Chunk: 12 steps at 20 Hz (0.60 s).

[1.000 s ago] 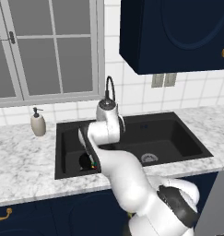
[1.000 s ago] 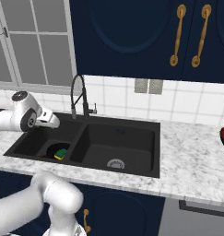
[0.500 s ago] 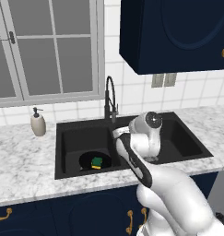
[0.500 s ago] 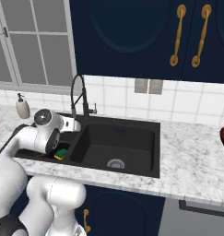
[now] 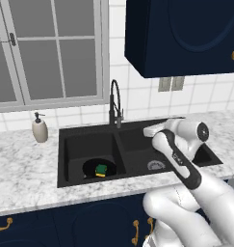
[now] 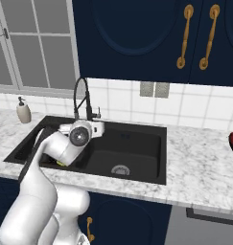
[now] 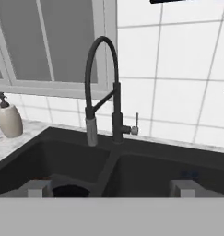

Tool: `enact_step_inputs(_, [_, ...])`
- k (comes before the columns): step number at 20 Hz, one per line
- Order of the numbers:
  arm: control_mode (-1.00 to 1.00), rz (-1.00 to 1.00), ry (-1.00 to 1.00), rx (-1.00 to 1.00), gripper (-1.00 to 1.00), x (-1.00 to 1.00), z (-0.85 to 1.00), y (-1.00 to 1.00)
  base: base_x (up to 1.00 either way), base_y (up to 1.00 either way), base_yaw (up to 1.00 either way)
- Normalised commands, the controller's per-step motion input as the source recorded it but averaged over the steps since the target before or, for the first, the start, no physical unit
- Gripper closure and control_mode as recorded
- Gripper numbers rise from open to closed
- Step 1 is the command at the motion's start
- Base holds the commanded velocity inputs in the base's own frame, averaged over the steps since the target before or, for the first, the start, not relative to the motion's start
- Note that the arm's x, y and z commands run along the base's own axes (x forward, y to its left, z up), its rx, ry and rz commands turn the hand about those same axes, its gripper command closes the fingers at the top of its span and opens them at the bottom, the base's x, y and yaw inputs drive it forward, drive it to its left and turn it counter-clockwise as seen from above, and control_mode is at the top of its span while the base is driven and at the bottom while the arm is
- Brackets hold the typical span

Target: Pick the pan and sponge and place them into the sink. Then turn on the water.

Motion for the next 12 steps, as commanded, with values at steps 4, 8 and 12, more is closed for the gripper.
enact_step_inputs(4, [-1.00,0.14,-0.27,0.04,-1.00,0.23,0.00,-0.65,0.00,0.00,0.00])
enact_step_inputs(8, [-1.00,0.15,-0.15,0.04,-1.00,0.41,0.00,-0.51,0.00,0.00,0.00])
enact_step_inputs(12, [-1.00,0.08,0.00,0.00,-1.00,0.54,-0.02,-0.12,0.00,0.00,0.00])
